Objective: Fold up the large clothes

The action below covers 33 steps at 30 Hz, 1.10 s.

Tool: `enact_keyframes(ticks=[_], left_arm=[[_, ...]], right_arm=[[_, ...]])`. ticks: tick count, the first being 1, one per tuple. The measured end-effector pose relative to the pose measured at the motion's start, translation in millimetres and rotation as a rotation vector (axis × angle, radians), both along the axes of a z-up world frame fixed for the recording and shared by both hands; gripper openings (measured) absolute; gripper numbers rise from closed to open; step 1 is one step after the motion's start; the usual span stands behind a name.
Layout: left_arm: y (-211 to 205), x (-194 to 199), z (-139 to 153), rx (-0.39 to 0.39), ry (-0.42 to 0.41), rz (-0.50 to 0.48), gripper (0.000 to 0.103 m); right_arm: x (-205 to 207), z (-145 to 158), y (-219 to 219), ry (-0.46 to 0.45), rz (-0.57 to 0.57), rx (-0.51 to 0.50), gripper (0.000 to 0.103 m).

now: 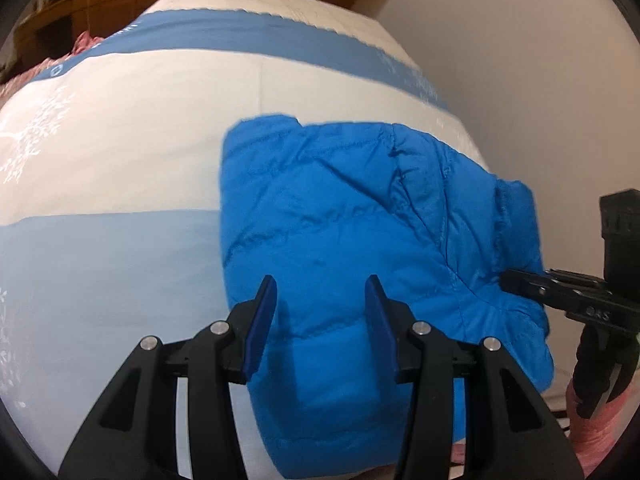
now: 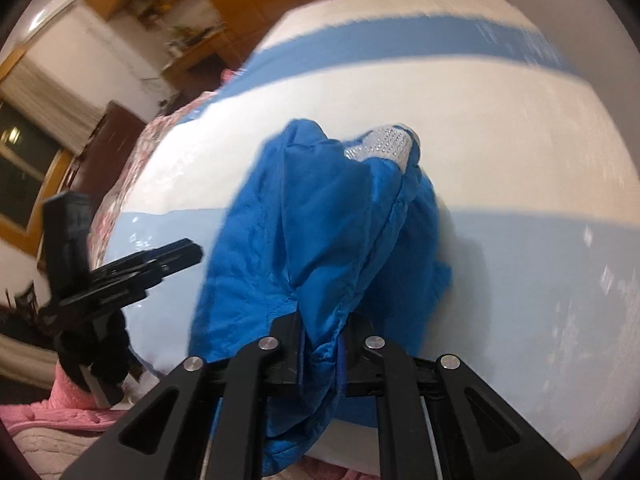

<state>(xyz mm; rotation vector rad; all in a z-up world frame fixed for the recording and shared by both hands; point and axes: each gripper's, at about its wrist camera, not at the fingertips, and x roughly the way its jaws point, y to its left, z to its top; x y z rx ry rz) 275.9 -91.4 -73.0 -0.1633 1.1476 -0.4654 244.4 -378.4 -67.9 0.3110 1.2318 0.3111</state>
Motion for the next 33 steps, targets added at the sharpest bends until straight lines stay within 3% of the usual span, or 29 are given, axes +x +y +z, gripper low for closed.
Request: enact_keyframes(ticks=[6,13,16,18,21,25,29,33], left_arm=[[-21,-1,-28,0.048,0.002,-0.024,0.046],[-17,-5,-46,0.043,-0.004,0.001,0.048],[-14,-3,-44,0.039,0.015,0.017,0.047],[-15,0,-38,0.035,0.032,0.02,0.045],[-6,4,-18,0.019,0.003,0.038,0.045],[-7,17,0,0.031,-0.046,0.037,0.046],[-25,37,-7,0.058,-0.041,0.028,0.045],[-29,49,-15,0.075,-0.025,0.016,0.045]], right_arm=[[-5,-65,-26,0.065,-0.077,0.083,0.019],[1,-99,-28,0.071,-0.099,0.153,0.023],[1,-92,-30,0.071,-0.084,0.143,0.024],[-1,-75,-36,0.056,-0.072,0.105,0.032],[-6,-37,-45,-0.035,-0.056,-0.01,0.033],[2,7,-24,-0.145,0.024,-0.035,0.033],[27,3,7,-0.142,0.102,-0.063,0.031],[50,-19,8,-0.097,0.081,-0.102,0.029]])
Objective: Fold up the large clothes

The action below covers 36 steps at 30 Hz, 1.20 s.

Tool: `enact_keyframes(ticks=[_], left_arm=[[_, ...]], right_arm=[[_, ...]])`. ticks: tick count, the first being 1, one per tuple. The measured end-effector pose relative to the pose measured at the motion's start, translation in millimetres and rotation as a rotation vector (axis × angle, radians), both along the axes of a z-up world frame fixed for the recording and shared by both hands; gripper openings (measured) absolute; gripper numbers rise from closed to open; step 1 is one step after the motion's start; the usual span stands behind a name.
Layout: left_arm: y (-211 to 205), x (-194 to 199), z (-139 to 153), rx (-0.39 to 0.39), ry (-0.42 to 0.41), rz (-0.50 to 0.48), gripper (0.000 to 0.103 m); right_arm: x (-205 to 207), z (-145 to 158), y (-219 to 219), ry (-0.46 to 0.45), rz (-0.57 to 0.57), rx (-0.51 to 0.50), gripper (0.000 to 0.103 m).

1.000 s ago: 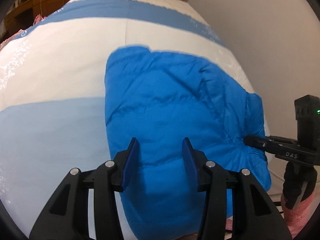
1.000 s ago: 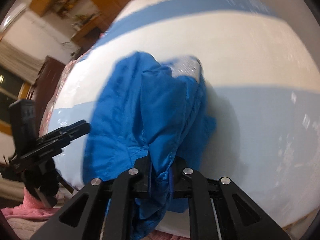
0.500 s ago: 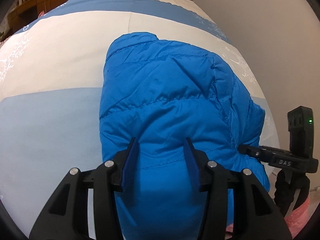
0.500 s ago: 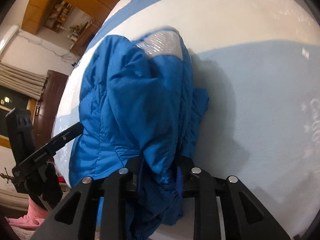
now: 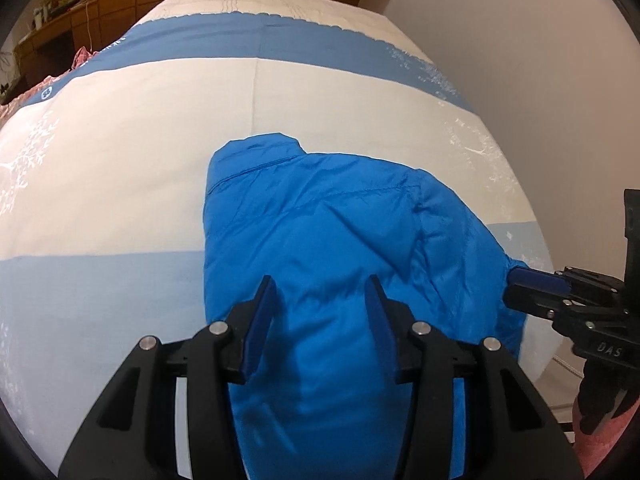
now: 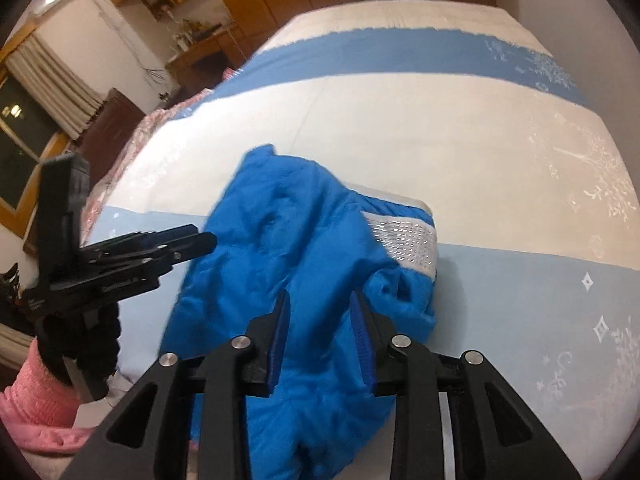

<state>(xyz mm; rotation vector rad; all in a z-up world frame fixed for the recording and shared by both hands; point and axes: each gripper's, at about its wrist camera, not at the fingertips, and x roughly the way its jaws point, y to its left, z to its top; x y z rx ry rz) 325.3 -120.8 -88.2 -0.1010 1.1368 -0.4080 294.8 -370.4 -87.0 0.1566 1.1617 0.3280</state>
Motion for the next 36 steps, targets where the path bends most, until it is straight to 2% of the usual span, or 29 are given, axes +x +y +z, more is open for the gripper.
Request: enact_keyframes(ticks=[4,5,6,8,10,14,17,21,24,26,29,32,36], left_arm=[[-10,18,-19,0.023,0.054,-0.01,0.046],[-11,20,-23,0.028,0.067,-0.013,0.047],[-13,25,-30,0.03,0.085,-0.015,0.048],[-15,32,-41,0.032,0.109,-0.015,0.048],[-18,36,-47,0.043,0.116,-0.017,0.049],[-14,32,-39,0.042,0.116,-0.002,0.047],[-8,11,-18,0.049,0.059,-0.006,0.047],[-1,-30,6,0.062,-0.01,-0.039,0.047],[6,-61,16,0.06,-0.033,-0.047,0.047],[10,-79,17,0.071,-0.042,-0.044,0.047],[12,-99,15,0.077,-0.043,-0.037,0.047],[19,-112,4,0.064,-0.012,-0.022,0.047],[27,-117,-18,0.041,0.04,0.003,0.049]], right_arm=[[13,-24,-17,0.048,-0.031,-0.019,0.024],[18,-35,-19,0.069,-0.036,-0.03,0.015],[21,-44,-22,0.094,-0.042,-0.017,0.012],[26,-66,-31,0.149,-0.081,0.07,0.01],[27,-73,-34,0.157,-0.091,0.091,0.009],[19,-57,-38,0.131,-0.102,0.104,0.009],[0,-25,-36,0.058,-0.081,0.089,0.017],[-37,16,-17,-0.022,0.033,0.098,0.017],[-61,30,4,-0.047,0.132,0.093,0.017],[-75,29,16,-0.035,0.185,0.094,0.017],[-91,17,21,-0.012,0.22,0.023,0.017],[-102,-1,13,0.032,0.205,0.021,0.017],[-106,-29,8,0.094,0.159,-0.001,0.01]])
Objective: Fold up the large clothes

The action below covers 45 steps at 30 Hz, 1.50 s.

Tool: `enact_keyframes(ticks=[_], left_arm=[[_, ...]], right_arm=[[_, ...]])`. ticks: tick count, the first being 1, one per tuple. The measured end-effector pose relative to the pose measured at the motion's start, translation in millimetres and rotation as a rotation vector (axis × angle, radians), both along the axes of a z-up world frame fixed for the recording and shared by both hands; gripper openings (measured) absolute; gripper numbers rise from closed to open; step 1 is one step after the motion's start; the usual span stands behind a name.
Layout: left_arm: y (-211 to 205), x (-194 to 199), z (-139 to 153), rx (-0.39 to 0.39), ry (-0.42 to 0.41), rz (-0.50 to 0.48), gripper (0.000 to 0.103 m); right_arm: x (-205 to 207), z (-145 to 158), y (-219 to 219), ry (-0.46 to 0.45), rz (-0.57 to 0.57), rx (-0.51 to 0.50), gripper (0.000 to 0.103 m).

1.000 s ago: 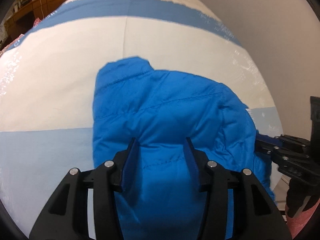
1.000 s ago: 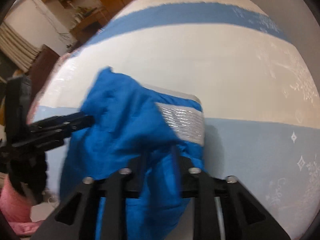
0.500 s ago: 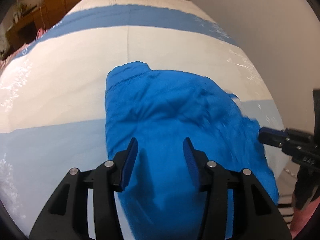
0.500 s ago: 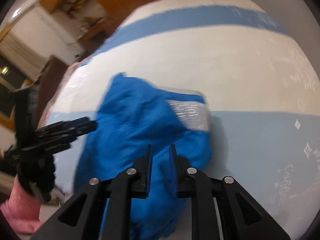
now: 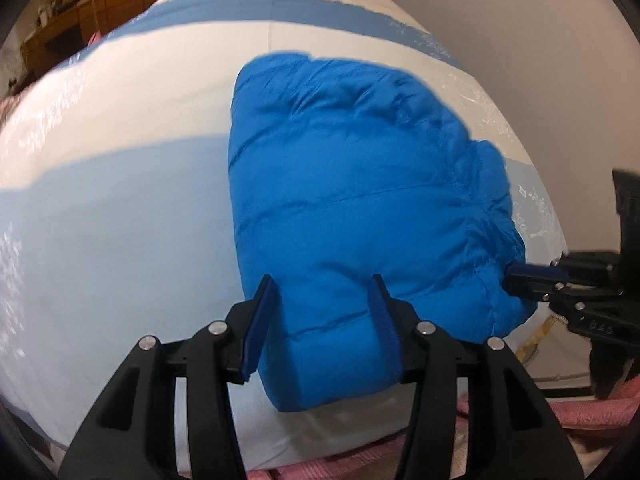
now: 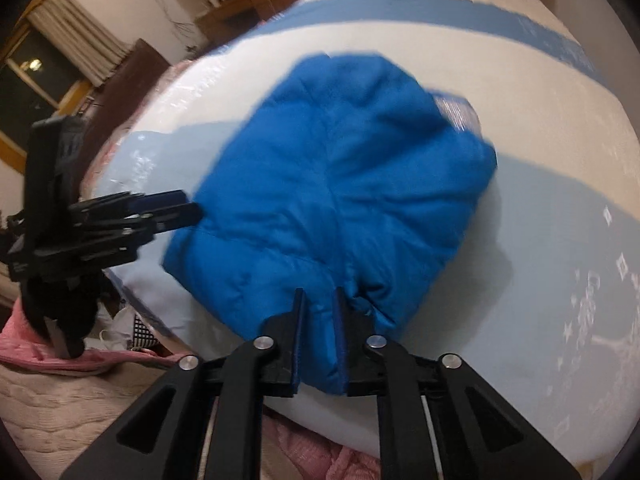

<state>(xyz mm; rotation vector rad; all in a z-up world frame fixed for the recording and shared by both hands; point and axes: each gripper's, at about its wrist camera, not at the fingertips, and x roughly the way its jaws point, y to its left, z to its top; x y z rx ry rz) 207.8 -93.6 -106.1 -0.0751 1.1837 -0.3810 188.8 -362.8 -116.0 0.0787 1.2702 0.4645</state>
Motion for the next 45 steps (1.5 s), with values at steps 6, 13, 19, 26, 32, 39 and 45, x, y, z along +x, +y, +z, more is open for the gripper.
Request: enact_keyframes(ticks=[6,13,19,26,32,39,45], left_arm=[[-3,-7,-14,0.032,-0.014,0.002,0.05],[-2,-12,-21,0.046,-0.018,0.01,0.05],[-1,-14,-24,0.054,-0.02,0.013,0.052],[4,-8,-8,0.03,0.0,0.024,0.052],[3,-6,9,0.041,-0.045,0.014,0.061],[9,-3,23,0.033,-0.081,0.004,0.077],[18,11,20,0.025,-0.063,0.007,0.08]], right_arm=[[-4,-30,2,0.043,-0.055,-0.008,0.008],[-1,-44,-9,0.087,-0.095,0.063,0.006],[0,-45,-9,0.085,-0.097,0.059,0.006],[-9,-19,-17,0.027,-0.092,0.107,0.014],[-16,12,-22,-0.046,-0.099,0.154,0.027],[-4,34,-50,-0.113,-0.188,0.192,0.067],[12,23,-62,-0.095,-0.224,0.254,0.086]])
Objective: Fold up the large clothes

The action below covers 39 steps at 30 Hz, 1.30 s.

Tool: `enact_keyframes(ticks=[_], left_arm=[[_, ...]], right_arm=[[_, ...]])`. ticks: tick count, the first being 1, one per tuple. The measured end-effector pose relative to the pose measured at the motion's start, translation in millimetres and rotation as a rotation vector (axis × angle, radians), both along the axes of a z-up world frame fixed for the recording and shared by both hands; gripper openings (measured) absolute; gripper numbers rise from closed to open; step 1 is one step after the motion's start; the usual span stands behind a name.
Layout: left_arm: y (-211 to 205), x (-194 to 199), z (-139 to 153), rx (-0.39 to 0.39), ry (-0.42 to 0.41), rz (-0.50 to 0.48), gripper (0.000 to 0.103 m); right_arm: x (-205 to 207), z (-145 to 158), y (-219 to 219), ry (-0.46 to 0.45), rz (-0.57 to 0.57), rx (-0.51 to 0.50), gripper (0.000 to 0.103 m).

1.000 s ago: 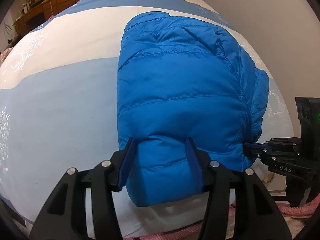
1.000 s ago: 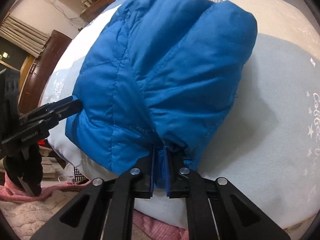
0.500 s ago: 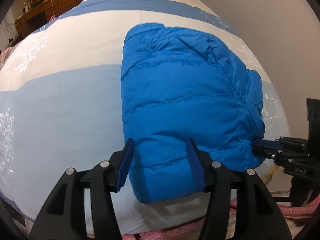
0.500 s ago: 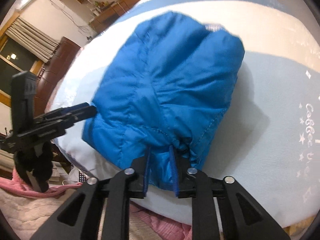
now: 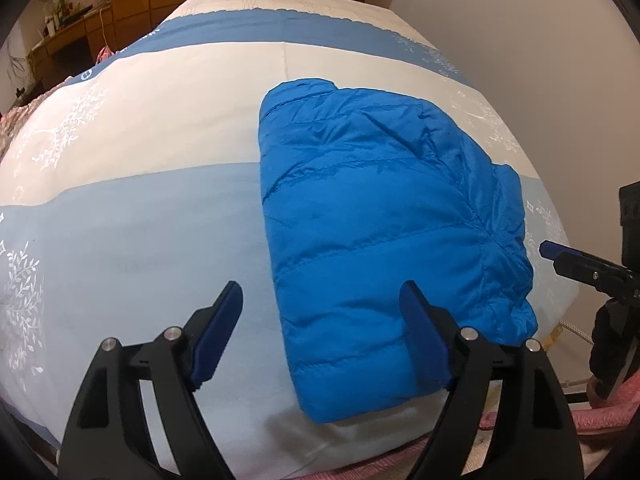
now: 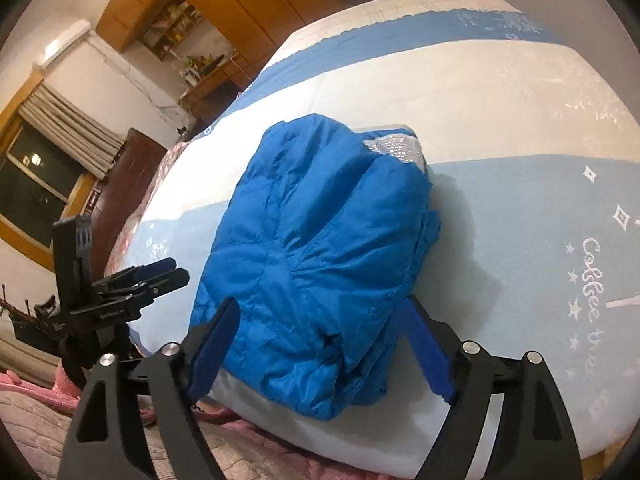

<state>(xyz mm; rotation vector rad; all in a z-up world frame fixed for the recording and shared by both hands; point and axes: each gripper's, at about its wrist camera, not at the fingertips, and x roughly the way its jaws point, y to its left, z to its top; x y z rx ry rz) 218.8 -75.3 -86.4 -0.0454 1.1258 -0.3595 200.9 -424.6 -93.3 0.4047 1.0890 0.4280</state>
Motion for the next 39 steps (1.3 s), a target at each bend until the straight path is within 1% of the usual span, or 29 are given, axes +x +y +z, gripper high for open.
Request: enact_keyframes(ticks=[3,4,6,9,12,15,18,20,23,25,27,29,33,35,39], left_arm=[[4,5,-3,-0.011,0.01,-0.008,0.081],[5,8,-5,-0.02,0.018,-0.013,0.082],[8,13,-10,-0.045,0.04,-0.024,0.083],[16,23,-24,-0.103,0.09,-0.04,0.083],[22,33,-37,-0.166,0.14,-0.047,0.083],[26,39,-47,-0.213,0.165,-0.068,0.083],[28,46,-59,-0.289,0.2,-0.101,0.086],[29,50,-66,-0.323,0.223,-0.108,0.087],[28,56,-79,-0.4,0.261,-0.127,0.089],[24,61,-87,-0.448,0.294,-0.147,0.089],[21,64,-94,-0.482,0.317,-0.158,0.092],[18,68,-99,-0.513,0.334,-0.16,0.096],[14,74,-111,-0.589,0.373,-0.155,0.098],[10,75,-114,-0.595,0.376,-0.159,0.099],[4,71,-111,-0.58,0.352,-0.164,0.098]], right_arm=[[6,-15,-7,0.032,-0.002,0.106,0.091],[7,-19,-9,0.039,-0.006,0.126,0.092],[12,-30,-15,0.049,-0.02,0.17,0.098],[18,-45,-23,0.079,-0.046,0.225,0.099],[24,-58,-25,0.107,-0.04,0.255,0.099],[28,-69,-21,0.124,-0.014,0.276,0.099],[30,-81,-14,0.143,0.006,0.286,0.099],[32,-87,-11,0.156,0.012,0.298,0.099],[34,-98,-7,0.173,0.016,0.315,0.099],[36,-104,-6,0.178,0.016,0.343,0.099],[39,-111,-5,0.185,0.01,0.367,0.1],[41,-116,-4,0.188,0.008,0.396,0.1],[48,-124,1,0.186,0.023,0.435,0.1],[52,-125,3,0.179,0.03,0.444,0.1],[59,-126,10,0.169,0.036,0.455,0.099]])
